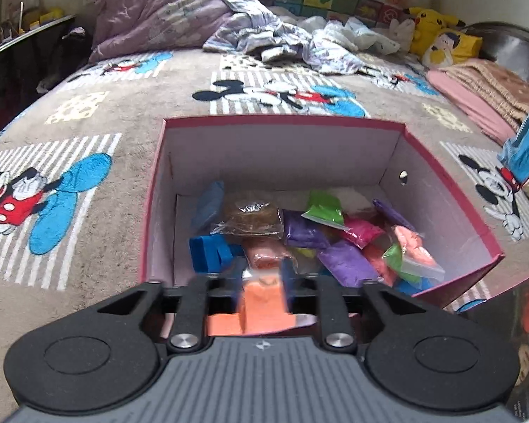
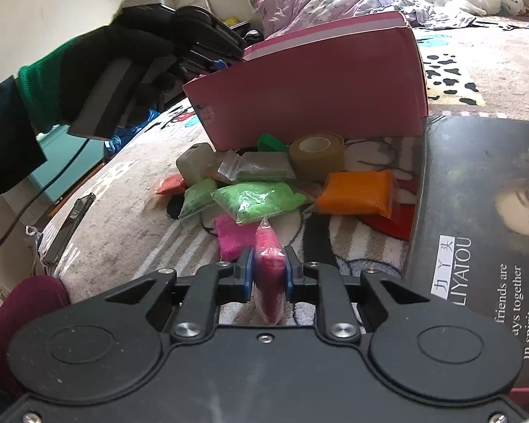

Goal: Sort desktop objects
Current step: 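Release the orange packet in the box and withdraw the left gripper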

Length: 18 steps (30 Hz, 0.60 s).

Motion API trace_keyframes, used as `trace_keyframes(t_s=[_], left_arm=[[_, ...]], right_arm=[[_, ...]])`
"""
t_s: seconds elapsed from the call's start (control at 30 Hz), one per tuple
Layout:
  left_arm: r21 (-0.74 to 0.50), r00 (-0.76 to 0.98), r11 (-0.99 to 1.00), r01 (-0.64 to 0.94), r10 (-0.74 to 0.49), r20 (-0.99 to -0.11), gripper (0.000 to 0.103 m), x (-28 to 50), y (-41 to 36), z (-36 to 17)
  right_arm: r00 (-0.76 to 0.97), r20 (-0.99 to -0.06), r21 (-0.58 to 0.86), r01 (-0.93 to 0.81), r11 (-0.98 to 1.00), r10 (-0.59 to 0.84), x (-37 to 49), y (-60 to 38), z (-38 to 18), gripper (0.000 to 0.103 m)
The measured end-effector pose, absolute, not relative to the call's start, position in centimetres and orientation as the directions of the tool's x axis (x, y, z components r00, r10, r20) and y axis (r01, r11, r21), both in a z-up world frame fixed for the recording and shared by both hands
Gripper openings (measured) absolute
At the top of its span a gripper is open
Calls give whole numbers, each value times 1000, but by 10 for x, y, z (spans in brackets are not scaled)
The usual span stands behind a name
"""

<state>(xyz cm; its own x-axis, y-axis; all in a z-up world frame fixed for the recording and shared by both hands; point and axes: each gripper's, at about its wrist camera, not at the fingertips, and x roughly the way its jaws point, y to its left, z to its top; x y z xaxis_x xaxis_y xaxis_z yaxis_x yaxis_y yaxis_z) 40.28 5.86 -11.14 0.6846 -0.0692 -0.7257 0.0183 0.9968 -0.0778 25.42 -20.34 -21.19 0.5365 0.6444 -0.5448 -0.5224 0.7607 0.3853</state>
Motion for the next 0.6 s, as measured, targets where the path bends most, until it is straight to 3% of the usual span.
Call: trace_keyframes(t_s=[0.03, 0.07, 0.6], left_arm=[[-82, 692, 997, 17, -71, -719, 58, 399, 60, -109], [-85, 700, 996, 15, -72, -710, 62, 394, 61, -107], [-33, 760, 999, 25, -41, -649, 62, 311, 52, -90]], right_arm=[[537, -545, 388, -519, 761, 644, 254, -204, -212, 16], [539, -545, 388, -517, 763, 643, 254, -204, -212, 16], [552, -528, 411, -498, 763, 645, 239, -207, -195, 16]])
